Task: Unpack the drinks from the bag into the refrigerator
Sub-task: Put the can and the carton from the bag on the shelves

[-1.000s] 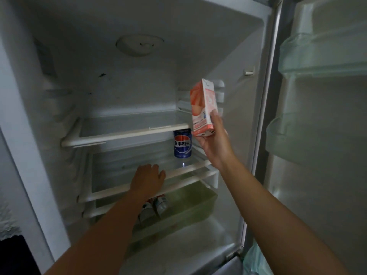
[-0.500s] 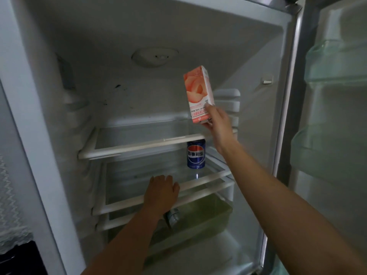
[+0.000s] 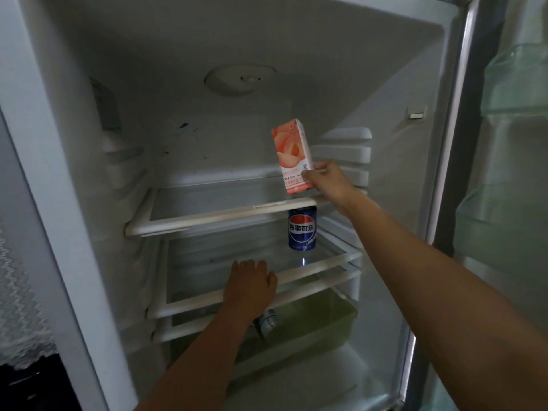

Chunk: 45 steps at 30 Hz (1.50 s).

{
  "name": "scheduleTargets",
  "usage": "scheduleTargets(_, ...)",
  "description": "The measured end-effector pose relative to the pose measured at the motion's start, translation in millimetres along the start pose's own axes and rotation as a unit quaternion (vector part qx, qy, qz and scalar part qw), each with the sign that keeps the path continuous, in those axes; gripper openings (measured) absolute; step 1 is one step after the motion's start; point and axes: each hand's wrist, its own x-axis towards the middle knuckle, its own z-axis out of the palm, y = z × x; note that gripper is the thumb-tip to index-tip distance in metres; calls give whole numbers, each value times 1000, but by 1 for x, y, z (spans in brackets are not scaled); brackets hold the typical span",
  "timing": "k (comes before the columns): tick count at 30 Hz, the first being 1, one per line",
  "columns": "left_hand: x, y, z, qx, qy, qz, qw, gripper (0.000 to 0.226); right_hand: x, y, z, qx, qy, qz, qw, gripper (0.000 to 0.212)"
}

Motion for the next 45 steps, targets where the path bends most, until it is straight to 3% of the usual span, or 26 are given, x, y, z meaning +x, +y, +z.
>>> scheduleTargets(4, -2, 1, -3, -5, -3, 1, 1000, 40, 0, 4, 0, -61, 3, -1, 998, 5)
scheduleTargets(7, -2, 1, -4, -7, -4, 2, 1000, 41, 2, 7, 2, -99, 13, 0, 995, 12)
scheduleTargets(13, -3, 3, -4, -14, 1, 0, 1000, 40, 4, 6, 8, -154, 52, 2, 987, 33)
scheduleTargets(17, -4, 2, -6, -22, -4, -2, 1000, 42, 7, 4, 25, -112, 103, -13, 988, 67)
scheduleTargets(21, -4, 1, -6, -35, -7, -3, 999, 42, 9, 4, 40, -173, 138, -20, 975, 94)
scheduleTargets(30, -2, 1, -3, -88, -10, -18, 996, 42, 25, 8, 35, -173, 129, -2, 977, 59)
scheduleTargets(35, -1, 1, -2, -81, 6, -9, 997, 38, 40, 12, 28, -186, 132, 5, 974, 71)
scheduleTargets(40, 0, -1, -1, -87, -3, -7, 996, 40, 51, 19, 29, -215, 121, 34, 969, 65)
scheduleTargets(45, -2, -2, -1, -90, -2, -3, 996, 40, 38, 15, 30, -233, 142, 25, 962, 89)
